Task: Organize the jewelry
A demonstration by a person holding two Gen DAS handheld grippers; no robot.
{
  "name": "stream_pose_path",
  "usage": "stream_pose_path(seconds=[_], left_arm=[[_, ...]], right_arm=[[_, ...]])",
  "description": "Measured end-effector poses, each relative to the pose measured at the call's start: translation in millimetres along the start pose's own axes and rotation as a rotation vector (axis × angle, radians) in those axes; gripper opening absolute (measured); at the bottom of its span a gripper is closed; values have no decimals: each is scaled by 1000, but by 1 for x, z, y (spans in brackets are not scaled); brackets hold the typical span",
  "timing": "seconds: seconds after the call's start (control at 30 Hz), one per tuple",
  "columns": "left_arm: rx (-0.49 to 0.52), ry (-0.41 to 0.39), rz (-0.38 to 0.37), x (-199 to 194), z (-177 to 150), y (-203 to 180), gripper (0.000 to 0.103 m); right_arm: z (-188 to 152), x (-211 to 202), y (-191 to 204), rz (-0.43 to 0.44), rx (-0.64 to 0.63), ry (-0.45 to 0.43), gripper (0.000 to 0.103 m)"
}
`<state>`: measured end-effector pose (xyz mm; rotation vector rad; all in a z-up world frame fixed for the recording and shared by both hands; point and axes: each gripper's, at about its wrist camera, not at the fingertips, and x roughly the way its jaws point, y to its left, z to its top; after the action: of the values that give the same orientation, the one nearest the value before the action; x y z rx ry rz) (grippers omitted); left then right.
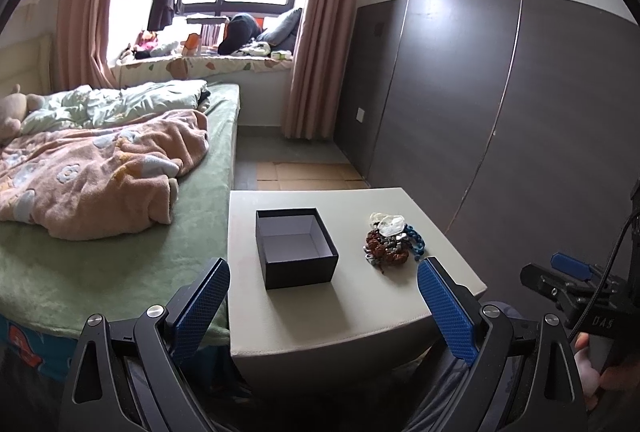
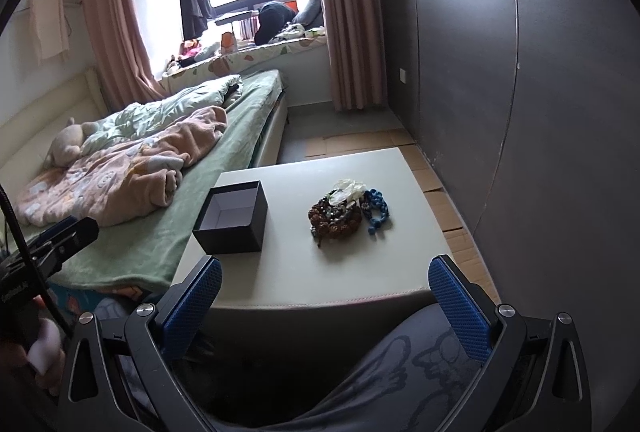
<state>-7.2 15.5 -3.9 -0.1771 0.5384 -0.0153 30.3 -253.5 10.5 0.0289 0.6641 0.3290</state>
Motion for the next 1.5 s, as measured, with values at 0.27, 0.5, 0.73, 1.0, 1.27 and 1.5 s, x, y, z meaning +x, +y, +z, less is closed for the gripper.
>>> stream_pose_path(seconds=[0.27, 0.5, 0.73, 1.0, 1.27, 1.5], left_arm=[[13, -6, -1, -4, -1, -6, 95], [15, -8, -3, -6, -2, -6, 95], [7, -1, -4, -3, 1, -5, 95], [-10, 25, -26, 10, 7, -9, 95], [39, 43, -55, 30, 19, -27, 95], [72, 97, -89, 64, 20, -40, 95]], right_arm=[[0, -3, 0, -6, -6, -14, 103], [-1, -5, -4, -8, 5, -22, 103], [-1, -4, -6, -11, 12, -18, 103], [-4, 2, -11, -12, 25, -2, 103], [-2, 10, -28, -13, 73, 13, 103], [-4, 32, -54, -26, 126, 49, 103]])
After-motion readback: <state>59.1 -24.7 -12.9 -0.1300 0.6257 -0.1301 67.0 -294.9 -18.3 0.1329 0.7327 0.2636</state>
